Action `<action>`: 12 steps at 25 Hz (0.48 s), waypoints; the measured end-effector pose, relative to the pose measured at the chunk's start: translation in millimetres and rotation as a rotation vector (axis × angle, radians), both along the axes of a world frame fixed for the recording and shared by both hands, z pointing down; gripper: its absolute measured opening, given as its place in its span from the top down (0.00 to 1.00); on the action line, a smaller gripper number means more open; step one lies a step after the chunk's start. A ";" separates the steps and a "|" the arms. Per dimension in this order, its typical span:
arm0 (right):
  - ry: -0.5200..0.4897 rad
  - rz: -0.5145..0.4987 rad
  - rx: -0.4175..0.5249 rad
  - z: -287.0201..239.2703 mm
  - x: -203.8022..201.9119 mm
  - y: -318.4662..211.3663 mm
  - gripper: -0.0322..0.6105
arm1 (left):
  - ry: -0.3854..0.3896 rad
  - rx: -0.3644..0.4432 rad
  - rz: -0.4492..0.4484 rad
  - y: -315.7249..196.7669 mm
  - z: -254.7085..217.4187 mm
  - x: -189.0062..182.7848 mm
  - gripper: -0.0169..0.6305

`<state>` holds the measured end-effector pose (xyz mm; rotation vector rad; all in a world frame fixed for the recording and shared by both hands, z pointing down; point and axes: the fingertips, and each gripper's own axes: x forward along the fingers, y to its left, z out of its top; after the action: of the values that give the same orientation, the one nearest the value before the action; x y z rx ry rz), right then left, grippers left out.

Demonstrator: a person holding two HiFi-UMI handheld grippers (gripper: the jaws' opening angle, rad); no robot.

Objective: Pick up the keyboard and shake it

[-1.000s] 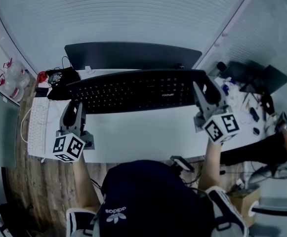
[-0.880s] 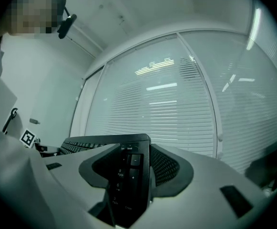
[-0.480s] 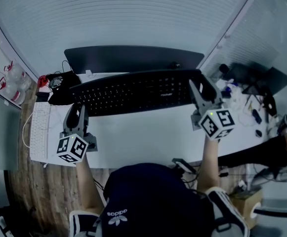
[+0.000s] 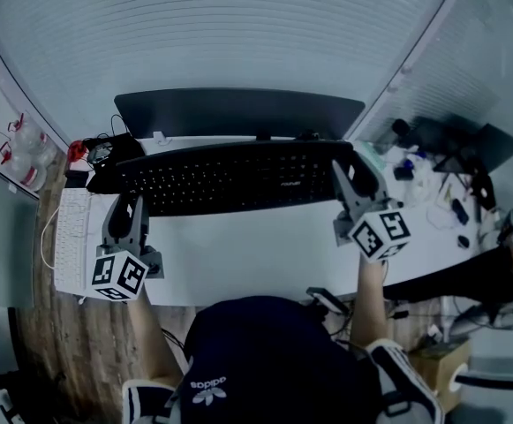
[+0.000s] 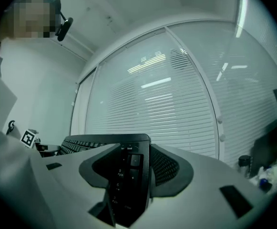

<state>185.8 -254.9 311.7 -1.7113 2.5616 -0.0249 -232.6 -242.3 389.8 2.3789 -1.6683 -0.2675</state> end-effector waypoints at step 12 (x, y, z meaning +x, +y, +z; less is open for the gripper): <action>-0.192 0.107 -0.021 61.3 40.6 40.7 0.66 | -0.246 0.140 0.087 0.7 -66.1 35.2 0.68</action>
<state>226.4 -214.2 372.9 -1.7569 2.3385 -0.2019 -197.4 -241.5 323.7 2.6742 -1.6912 -0.0817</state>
